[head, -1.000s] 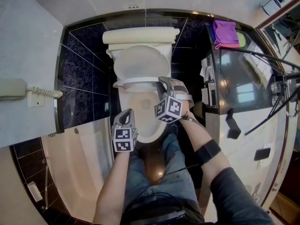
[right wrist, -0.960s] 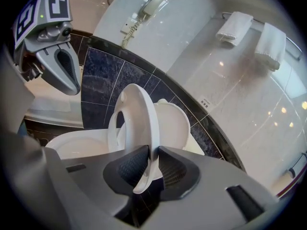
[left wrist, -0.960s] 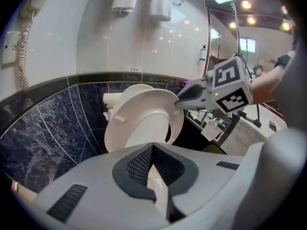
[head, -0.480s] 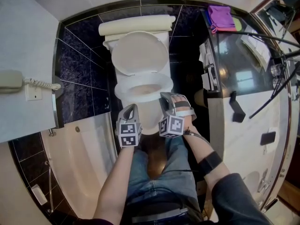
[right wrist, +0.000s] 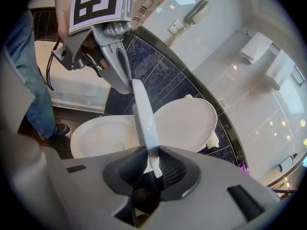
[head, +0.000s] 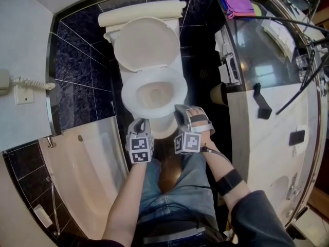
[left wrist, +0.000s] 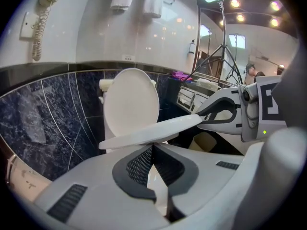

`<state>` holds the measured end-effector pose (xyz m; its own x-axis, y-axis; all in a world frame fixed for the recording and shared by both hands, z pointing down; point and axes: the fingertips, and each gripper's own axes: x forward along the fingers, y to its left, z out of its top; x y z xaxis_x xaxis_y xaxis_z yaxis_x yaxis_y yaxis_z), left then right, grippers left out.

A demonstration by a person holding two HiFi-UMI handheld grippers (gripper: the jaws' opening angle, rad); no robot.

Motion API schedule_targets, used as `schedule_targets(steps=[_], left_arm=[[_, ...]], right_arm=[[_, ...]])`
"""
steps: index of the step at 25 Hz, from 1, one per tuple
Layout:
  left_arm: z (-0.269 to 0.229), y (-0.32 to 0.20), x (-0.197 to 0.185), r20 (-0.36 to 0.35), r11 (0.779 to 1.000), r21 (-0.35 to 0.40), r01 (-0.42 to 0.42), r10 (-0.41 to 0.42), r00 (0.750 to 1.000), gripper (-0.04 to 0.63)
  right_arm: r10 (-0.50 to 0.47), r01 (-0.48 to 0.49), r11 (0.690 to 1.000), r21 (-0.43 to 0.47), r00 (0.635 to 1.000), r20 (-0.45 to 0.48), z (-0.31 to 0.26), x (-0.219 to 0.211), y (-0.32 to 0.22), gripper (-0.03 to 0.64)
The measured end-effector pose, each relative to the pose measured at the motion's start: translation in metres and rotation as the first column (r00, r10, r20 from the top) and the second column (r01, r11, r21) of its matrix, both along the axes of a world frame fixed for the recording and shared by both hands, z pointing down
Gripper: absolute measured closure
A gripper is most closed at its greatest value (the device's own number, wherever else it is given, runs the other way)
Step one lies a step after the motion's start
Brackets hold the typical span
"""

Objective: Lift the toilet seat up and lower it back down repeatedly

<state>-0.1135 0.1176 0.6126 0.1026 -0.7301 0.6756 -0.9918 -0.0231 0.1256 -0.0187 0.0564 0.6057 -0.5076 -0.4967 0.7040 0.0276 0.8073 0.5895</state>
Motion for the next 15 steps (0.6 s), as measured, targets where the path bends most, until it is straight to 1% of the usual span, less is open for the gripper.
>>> schedule_targets(steps=[9,12,15], left_arm=[[0.047,0.046,0.02,-0.029,1.0,-0.021,0.001,-0.002,1.0,0.595],[0.064,0.058,0.027,-0.036,0.999,-0.035,-0.008,0.007,0.999,0.595],[0.089,0.076,0.035,-0.051,0.997,-0.08,-0.023,0.019,0.999,0.595]], right_arm=[[0.003,-0.005,0.998,-0.056,0.999,-0.045,0.041,0.027,0.052,0.529],[0.015,-0.018,0.997,-0.069,0.999,-0.039,0.051,0.039,0.069,0.6],[0.078,-0.08,0.993,-0.09,0.997,-0.026,0.061,0.053,0.074,0.6]])
